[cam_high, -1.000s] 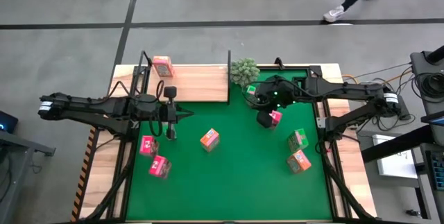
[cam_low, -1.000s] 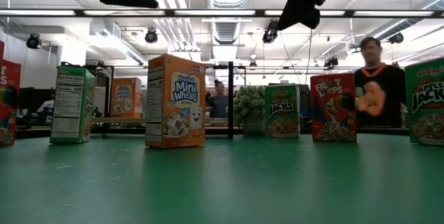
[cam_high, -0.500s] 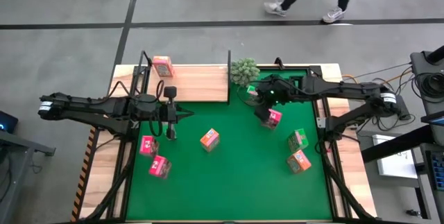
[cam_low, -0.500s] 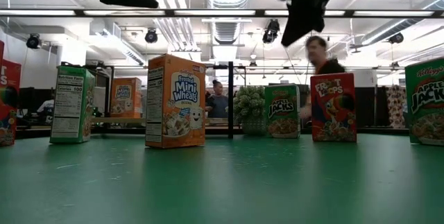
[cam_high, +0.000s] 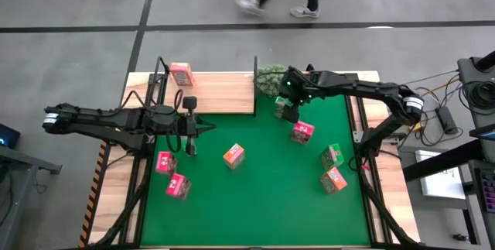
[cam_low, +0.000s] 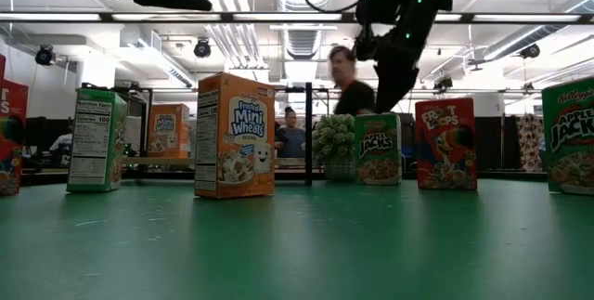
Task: Stack cereal on shelf
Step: Put the top green cereal box on the shelf
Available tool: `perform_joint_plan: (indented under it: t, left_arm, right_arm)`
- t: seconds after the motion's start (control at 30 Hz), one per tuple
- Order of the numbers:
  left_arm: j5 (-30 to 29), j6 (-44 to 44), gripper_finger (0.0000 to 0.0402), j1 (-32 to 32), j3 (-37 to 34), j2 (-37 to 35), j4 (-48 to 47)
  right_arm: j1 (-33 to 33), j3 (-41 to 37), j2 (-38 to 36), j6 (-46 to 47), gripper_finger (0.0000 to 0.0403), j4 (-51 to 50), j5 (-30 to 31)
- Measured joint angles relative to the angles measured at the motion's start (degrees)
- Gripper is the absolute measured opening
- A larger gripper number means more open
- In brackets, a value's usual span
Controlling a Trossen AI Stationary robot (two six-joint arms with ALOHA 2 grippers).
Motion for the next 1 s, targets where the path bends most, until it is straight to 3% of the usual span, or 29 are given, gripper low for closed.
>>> perform_joint_plan:
  t: [0.2,0.67,1.0]
  left_arm:
    - [0.0,-0.26,0.0,0.0,0.0,0.0,0.02]
    - [-0.01,-0.37,0.0,0.0,0.0,0.01,0.0]
    - [0.0,-0.39,0.0,0.0,0.0,0.02,0.0]
  right_arm:
    - [-1.29,-0.02,2.46,-0.92,0.0281,0.2,0.65]
    - [-1.2,-0.11,3.1,-1.08,0.018,0.71,1.05]
    - [-1.2,-0.11,1.85,0.4,0.0164,-0.01,1.05]
